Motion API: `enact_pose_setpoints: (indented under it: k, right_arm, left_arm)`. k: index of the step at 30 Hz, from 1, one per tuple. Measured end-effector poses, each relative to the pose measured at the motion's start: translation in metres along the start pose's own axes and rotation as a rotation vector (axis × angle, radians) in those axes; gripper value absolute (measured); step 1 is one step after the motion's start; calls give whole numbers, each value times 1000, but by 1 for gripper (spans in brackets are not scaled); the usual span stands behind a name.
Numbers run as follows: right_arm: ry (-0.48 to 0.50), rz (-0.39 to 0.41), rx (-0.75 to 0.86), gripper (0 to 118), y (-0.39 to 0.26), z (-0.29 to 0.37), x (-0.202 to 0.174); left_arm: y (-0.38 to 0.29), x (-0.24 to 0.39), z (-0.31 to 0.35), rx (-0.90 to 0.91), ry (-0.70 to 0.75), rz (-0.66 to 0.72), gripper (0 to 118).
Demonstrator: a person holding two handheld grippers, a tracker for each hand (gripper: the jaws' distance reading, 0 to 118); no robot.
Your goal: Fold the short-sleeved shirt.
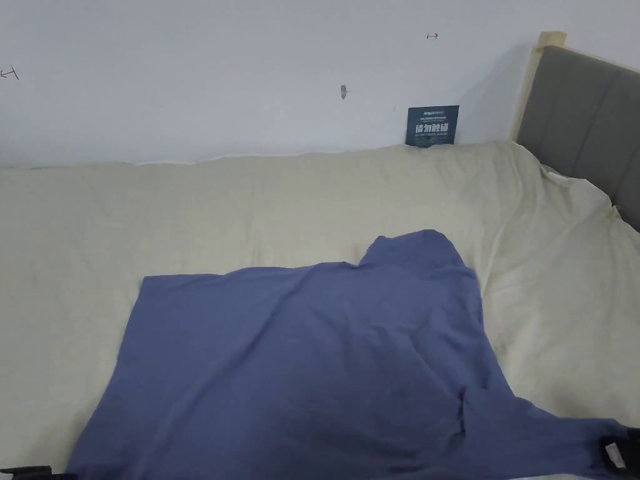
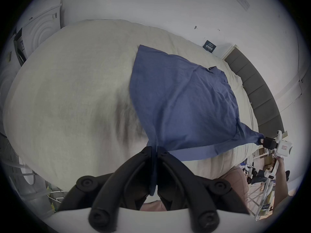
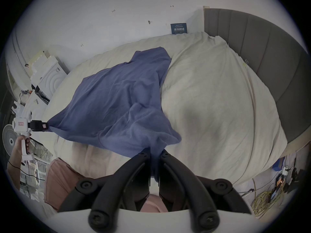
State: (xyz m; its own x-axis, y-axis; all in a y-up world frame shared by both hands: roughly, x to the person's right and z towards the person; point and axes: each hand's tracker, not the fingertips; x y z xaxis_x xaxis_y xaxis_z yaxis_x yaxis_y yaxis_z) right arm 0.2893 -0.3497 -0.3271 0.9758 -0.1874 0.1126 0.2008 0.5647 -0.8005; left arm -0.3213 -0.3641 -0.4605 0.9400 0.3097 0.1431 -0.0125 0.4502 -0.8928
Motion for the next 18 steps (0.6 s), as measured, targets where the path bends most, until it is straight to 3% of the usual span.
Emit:
enact_pose_setpoints:
  k: [4, 10, 18]
  right_arm:
    - [-11, 5, 27, 9, 39, -14, -3]
    - [-25, -78, 24, 9, 110, -66, 4]
    - [-52, -120, -28, 8, 183, -142, 1]
  left_arm:
    - [37, -10, -18, -12, -20, 45, 7]
    - [96, -12, -58, -35, 8, 55, 7]
    - [153, -24, -118, -64, 46, 146, 7]
